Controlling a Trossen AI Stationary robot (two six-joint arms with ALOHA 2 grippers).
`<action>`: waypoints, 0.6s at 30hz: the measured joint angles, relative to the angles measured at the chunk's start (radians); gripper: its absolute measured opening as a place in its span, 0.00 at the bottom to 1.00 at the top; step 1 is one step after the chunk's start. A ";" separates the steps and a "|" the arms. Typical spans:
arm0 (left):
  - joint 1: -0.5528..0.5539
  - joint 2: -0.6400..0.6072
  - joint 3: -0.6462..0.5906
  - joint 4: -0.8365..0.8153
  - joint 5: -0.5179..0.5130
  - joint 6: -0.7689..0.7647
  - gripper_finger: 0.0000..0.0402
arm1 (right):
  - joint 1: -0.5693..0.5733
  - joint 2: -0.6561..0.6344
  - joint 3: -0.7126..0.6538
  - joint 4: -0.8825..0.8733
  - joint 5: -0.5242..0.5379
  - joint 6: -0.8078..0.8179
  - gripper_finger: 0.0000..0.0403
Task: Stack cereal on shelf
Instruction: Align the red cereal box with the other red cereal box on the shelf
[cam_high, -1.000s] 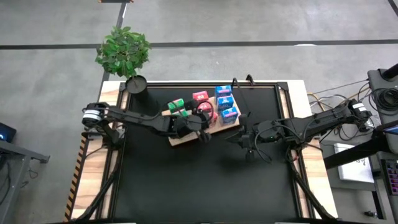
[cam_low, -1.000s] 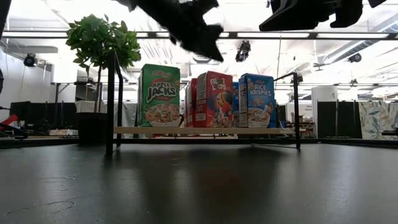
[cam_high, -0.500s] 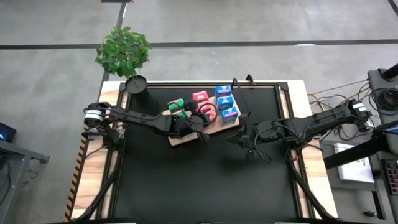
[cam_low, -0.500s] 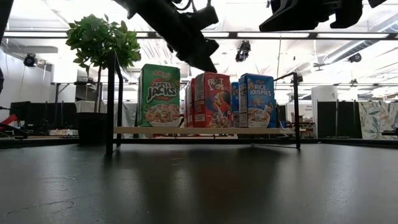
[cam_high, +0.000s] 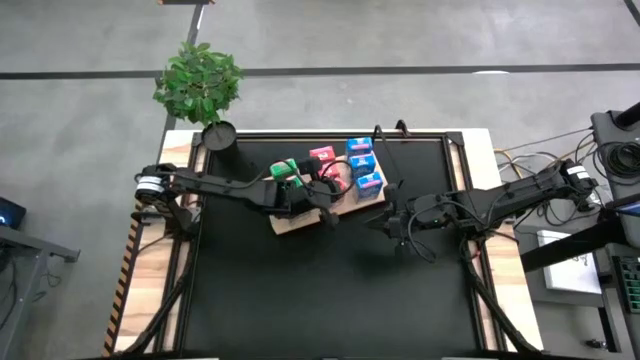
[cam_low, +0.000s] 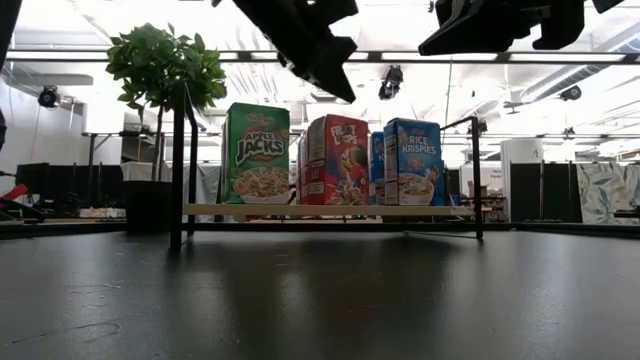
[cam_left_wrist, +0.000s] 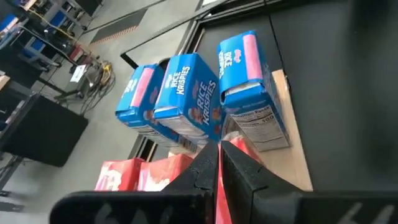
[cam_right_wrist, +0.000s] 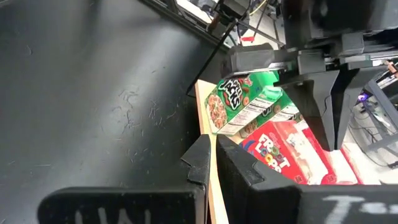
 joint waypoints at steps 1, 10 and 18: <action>0.002 0.001 -0.007 0.009 -0.002 0.000 0.00 | 0.000 0.000 0.000 0.000 0.000 0.000 0.04; 0.005 0.002 -0.063 0.019 -0.007 0.013 0.00 | 0.000 0.000 0.000 0.000 0.000 0.003 0.04; 0.008 0.002 -0.063 0.009 0.048 0.122 0.00 | 0.000 0.000 0.000 0.000 0.000 0.002 0.04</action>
